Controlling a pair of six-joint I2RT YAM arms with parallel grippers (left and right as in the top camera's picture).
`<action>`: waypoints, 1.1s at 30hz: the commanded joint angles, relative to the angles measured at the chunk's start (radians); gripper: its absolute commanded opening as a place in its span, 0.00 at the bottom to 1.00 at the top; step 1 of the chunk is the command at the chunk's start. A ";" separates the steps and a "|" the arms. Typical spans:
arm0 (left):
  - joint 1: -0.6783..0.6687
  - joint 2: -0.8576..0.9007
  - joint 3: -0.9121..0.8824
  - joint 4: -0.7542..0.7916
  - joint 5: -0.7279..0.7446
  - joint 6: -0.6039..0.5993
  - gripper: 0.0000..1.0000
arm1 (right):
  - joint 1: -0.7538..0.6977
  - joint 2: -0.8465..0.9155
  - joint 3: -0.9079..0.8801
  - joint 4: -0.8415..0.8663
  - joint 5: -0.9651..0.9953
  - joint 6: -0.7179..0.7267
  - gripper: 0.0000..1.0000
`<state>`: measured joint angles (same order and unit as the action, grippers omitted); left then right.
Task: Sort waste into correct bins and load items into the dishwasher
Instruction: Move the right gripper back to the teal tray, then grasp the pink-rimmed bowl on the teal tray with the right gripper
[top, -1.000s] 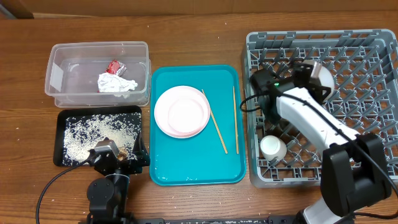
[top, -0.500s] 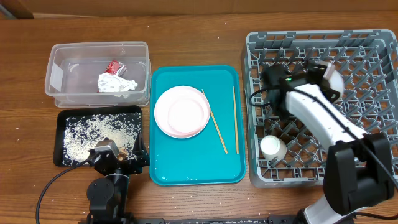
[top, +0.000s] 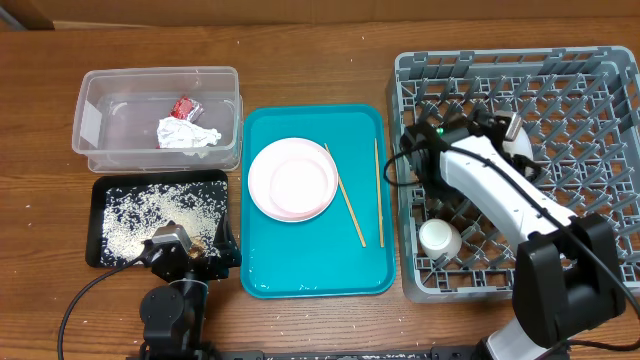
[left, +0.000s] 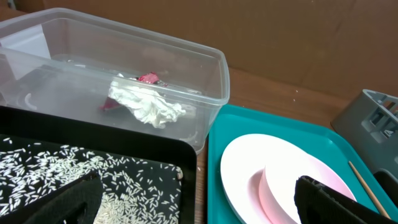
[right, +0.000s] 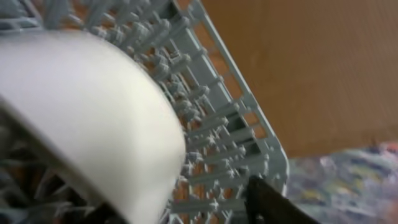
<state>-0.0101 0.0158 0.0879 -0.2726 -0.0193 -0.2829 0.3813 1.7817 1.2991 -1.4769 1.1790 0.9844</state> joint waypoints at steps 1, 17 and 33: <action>0.010 -0.011 -0.006 0.005 -0.006 -0.009 1.00 | 0.038 -0.010 0.128 -0.045 -0.054 0.079 0.63; 0.010 -0.011 -0.006 0.005 -0.006 -0.009 1.00 | 0.213 -0.003 0.319 0.369 -1.058 -0.547 0.73; 0.010 -0.011 -0.006 0.004 -0.006 -0.009 1.00 | 0.220 0.128 0.078 0.715 -1.456 -0.492 0.51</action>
<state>-0.0101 0.0158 0.0864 -0.2718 -0.0193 -0.2832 0.5972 1.8946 1.3834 -0.7872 -0.1825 0.4923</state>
